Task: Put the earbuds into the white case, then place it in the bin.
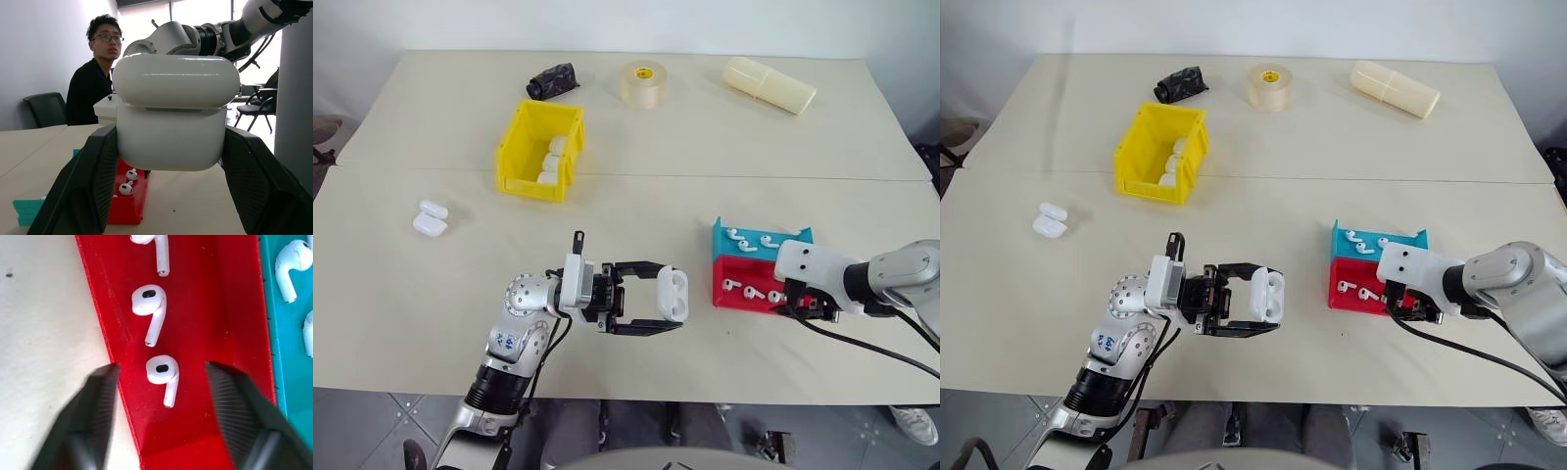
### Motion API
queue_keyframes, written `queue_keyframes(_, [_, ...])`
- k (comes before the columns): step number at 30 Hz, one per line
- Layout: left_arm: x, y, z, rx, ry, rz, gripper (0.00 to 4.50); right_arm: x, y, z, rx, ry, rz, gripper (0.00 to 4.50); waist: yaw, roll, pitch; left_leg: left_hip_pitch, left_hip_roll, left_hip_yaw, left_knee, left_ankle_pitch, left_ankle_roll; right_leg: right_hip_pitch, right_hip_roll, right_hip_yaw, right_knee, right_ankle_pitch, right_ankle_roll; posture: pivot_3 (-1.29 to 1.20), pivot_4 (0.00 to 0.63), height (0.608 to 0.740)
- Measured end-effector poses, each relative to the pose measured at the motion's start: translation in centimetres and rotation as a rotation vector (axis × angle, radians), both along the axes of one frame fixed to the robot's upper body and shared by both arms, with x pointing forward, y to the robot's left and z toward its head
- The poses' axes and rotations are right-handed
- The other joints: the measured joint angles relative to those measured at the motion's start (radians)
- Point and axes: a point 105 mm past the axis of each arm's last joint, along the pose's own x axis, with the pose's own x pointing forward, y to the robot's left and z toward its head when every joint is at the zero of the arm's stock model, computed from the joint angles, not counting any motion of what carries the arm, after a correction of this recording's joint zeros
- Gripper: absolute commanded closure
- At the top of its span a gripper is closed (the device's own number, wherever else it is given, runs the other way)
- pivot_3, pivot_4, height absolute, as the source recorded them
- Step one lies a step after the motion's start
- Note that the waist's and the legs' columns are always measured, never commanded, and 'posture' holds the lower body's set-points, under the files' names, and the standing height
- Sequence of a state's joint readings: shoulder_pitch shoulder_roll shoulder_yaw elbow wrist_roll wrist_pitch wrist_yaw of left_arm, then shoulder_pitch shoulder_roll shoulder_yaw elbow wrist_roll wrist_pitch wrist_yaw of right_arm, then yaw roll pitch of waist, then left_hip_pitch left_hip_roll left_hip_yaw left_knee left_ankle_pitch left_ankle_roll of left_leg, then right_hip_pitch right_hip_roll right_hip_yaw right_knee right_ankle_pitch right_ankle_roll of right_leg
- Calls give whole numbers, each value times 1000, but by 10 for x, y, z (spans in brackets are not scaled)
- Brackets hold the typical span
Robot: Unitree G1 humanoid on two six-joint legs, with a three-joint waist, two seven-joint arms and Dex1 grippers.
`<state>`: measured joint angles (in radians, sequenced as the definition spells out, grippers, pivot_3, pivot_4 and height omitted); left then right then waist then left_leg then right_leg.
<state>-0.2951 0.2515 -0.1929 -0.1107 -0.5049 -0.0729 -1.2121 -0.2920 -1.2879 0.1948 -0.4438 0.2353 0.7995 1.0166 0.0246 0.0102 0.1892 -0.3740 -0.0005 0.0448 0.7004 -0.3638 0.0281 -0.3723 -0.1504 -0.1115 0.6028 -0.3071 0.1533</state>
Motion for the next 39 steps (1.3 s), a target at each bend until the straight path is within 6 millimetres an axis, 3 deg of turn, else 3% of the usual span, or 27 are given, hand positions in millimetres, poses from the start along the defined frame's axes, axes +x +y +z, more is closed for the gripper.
queue_keyframes(10, [0,0,0,1,7,-1,1721,1,-1,-1,-42,-7,38,1606,-1,0,0,0,0,0,0,0,0,0,0,0,0,0,0,0,150,740])
queue_keyframes(13, [0,0,0,2,8,-1,1721,0,0,-5,-46,3,47,2165,-1,0,0,0,0,0,0,0,0,0,0,0,0,0,0,0,150,740])
queue_keyframes(16, [0,0,0,2,9,-1,1721,1,4,-7,-32,4,61,3214,-1,0,0,0,0,0,0,0,0,0,0,0,0,0,0,0,150,740])
queue_keyframes(39, [2,2,0,6,18,5,1721,1,3,-7,-80,-4,146,3214,0,0,0,0,0,0,1,0,0,1,0,0,1,0,0,0,150,740])
